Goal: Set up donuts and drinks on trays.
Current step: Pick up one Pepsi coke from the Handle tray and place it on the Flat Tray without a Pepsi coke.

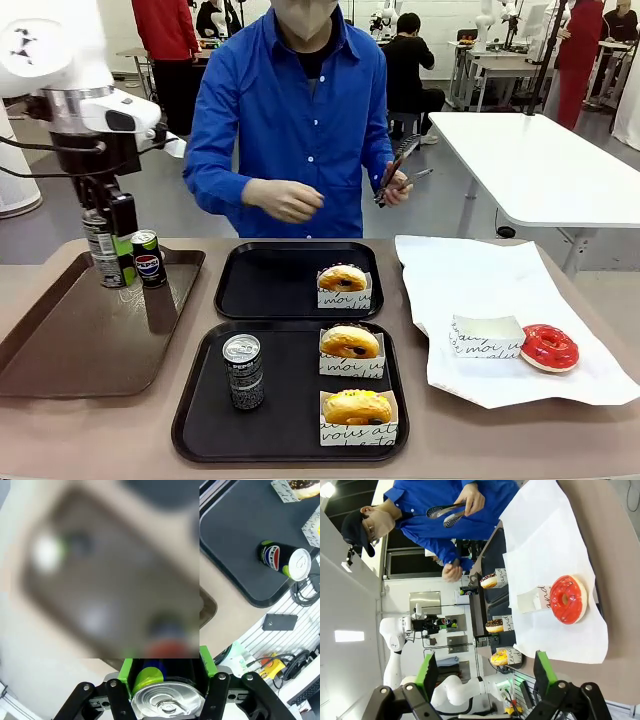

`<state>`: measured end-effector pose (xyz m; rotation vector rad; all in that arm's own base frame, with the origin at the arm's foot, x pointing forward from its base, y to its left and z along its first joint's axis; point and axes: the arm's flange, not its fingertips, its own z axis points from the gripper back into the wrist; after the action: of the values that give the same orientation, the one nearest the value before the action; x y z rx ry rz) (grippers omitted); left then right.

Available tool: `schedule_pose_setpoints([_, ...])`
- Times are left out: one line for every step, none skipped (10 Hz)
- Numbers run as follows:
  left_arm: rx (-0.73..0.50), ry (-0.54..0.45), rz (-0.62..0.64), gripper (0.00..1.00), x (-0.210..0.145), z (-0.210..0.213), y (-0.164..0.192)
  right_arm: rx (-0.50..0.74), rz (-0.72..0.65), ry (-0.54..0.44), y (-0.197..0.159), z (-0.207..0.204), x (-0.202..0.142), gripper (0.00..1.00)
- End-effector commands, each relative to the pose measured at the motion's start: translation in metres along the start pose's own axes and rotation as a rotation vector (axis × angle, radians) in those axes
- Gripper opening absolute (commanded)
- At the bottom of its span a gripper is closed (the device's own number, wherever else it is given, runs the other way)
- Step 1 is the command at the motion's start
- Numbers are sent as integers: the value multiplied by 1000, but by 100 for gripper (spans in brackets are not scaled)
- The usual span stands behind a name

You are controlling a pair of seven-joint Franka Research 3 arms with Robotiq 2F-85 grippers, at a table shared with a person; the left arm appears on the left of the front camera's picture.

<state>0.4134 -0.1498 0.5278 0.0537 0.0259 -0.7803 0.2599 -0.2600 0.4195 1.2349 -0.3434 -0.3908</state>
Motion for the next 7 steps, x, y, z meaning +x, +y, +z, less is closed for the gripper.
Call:
schedule_pose_setpoints([-50,-8,-71,59,20,1,1,19,11,-6,-1,0,2,100])
schedule_pose_setpoints([-63,-10,-96,59,30,0,0,19,11,-6,-1,0,2,100])
schedule_pose_setpoints([-86,-16,-120,59,39,-2,-1,19,11,-6,-1,0,2,100])
schedule_pose_setpoints([-102,-29,-138,59,46,-6,-5,19,11,-6,-1,0,2,100])
schedule_pose_setpoints([-113,-47,-152,59,56,-11,-10,19,11,-6,-1,0,2,100])
schedule_pose_setpoints([-105,-56,-161,59,71,-17,-14,19,11,-6,-1,0,2,100])
schedule_pose_setpoints([-100,-51,-168,59,86,-23,-16,19,11,-6,-1,0,2,100])
